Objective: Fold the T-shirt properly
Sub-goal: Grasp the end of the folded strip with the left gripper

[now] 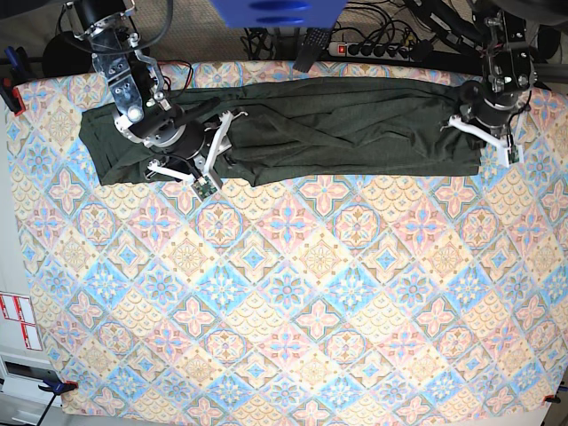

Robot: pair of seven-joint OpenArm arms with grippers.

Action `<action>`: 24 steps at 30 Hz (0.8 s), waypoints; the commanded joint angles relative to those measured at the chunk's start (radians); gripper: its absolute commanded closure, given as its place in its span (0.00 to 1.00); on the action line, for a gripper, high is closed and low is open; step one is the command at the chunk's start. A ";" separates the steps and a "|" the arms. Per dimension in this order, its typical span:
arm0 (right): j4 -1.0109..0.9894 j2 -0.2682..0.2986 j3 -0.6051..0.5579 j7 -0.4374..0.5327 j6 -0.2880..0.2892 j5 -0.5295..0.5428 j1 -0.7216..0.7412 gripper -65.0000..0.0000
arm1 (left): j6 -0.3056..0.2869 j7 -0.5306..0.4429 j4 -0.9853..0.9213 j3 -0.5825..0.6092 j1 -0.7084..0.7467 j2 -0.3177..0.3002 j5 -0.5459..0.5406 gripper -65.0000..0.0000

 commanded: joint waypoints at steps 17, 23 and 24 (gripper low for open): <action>0.019 0.007 0.003 0.016 0.004 0.005 0.007 0.70 | 0.002 0.145 -0.049 0.008 -0.014 -0.143 -0.045 0.35; 0.019 0.007 0.003 0.016 0.004 0.005 0.007 0.70 | 0.000 0.197 -0.078 0.057 -0.072 -0.226 -0.065 0.35; 0.019 0.007 0.003 0.016 0.004 0.005 0.007 0.70 | 0.000 0.216 -0.095 0.074 -0.093 -0.237 -0.076 0.35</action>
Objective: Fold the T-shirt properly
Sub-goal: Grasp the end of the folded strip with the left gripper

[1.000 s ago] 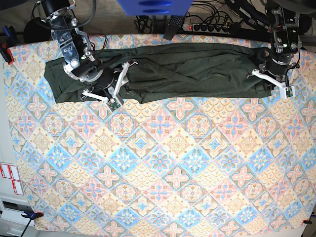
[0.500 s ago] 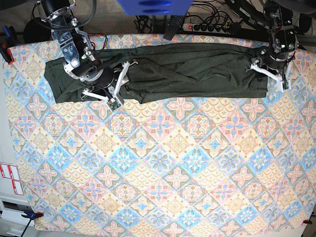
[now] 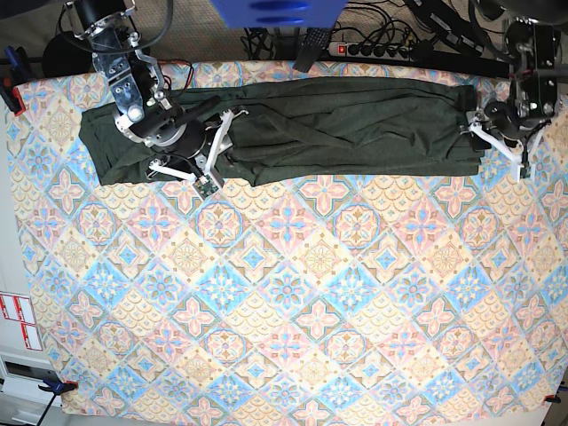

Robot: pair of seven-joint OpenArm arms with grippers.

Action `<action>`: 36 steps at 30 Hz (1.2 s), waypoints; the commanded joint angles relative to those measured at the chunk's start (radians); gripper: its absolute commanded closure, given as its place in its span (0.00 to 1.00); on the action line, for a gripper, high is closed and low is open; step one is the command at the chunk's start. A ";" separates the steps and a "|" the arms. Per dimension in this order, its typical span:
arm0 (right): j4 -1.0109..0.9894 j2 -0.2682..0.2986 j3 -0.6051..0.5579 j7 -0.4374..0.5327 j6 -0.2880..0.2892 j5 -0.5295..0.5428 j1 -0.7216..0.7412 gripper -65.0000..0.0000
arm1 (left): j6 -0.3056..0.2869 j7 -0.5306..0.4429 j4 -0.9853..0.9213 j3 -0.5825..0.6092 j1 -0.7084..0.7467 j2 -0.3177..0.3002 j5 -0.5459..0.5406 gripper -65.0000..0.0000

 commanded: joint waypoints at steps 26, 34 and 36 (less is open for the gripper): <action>0.019 0.008 0.004 0.017 0.003 0.005 0.007 0.70 | -0.170 0.032 -0.284 0.275 -0.172 -0.080 -0.170 0.35; 0.019 0.008 0.005 0.017 0.003 0.005 0.009 0.70 | -0.208 0.032 -0.284 0.321 -0.166 -0.088 -0.318 0.44; 0.019 0.008 0.005 0.017 0.003 0.005 0.012 0.70 | -0.219 0.032 -0.284 0.324 -0.168 -0.088 -0.326 0.58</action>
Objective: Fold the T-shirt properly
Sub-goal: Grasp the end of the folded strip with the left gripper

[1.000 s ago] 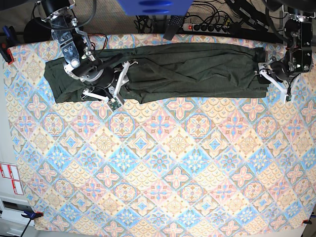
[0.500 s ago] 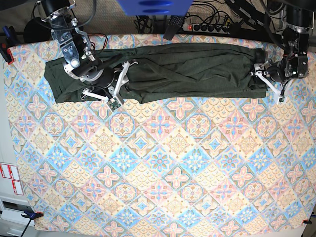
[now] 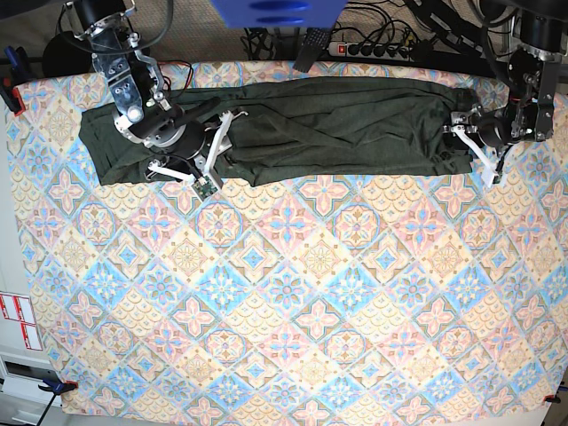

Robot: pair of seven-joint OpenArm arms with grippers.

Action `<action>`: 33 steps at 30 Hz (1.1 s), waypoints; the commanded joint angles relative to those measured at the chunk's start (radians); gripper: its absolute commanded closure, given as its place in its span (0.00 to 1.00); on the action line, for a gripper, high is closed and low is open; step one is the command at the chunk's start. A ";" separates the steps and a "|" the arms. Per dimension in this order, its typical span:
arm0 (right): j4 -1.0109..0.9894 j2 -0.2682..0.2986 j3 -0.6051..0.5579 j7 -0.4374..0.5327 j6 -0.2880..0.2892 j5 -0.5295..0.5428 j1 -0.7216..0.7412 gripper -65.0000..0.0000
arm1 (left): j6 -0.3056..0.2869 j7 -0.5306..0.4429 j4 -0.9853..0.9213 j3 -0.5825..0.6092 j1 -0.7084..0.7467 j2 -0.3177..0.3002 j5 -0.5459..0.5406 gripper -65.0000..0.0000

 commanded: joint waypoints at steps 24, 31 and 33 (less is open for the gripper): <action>0.019 0.008 0.006 0.017 0.000 0.005 0.008 0.70 | -0.124 0.024 0.001 -0.278 -0.028 -0.022 0.065 1.00; 0.020 0.008 0.005 0.017 0.000 0.005 0.006 0.70 | -0.126 0.024 -0.002 -0.319 -0.090 -0.024 0.203 1.00; 0.022 0.008 0.005 0.017 0.000 0.005 0.005 0.70 | -0.126 0.024 -0.002 -0.321 -0.108 -0.025 0.229 1.00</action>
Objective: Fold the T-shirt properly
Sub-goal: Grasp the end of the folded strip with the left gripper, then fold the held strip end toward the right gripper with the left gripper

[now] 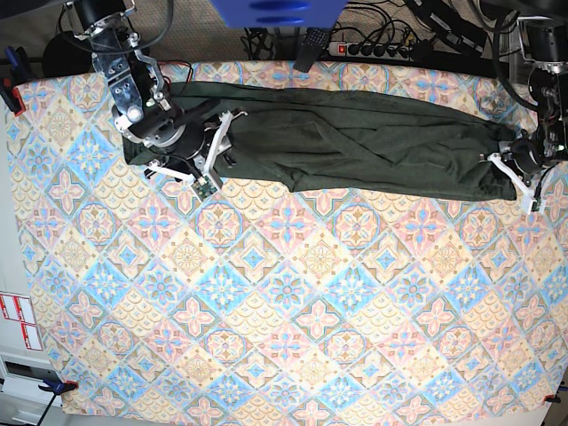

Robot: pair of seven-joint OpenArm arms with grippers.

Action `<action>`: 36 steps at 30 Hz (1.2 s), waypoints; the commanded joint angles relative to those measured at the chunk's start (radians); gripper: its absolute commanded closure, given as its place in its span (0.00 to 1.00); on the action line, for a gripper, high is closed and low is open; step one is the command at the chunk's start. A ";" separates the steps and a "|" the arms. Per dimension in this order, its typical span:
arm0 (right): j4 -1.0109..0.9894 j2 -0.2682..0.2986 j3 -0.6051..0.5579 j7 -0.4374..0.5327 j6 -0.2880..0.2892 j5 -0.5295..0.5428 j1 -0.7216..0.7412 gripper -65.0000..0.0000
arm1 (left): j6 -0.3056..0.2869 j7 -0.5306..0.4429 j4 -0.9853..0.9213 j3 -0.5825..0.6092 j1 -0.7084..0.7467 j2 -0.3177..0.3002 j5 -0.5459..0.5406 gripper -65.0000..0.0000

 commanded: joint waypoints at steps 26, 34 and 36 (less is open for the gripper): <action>0.022 0.008 0.009 0.018 0.003 0.004 -0.017 0.70 | 0.009 -0.002 0.330 0.080 0.091 0.269 0.026 1.00; 0.022 0.008 0.009 0.018 0.003 0.001 -0.019 0.70 | 0.010 -0.002 0.329 0.136 0.089 0.372 0.029 1.00; 0.022 0.008 0.009 0.018 0.003 0.001 -0.019 0.70 | 0.010 -0.002 0.329 0.150 0.088 0.389 0.029 1.00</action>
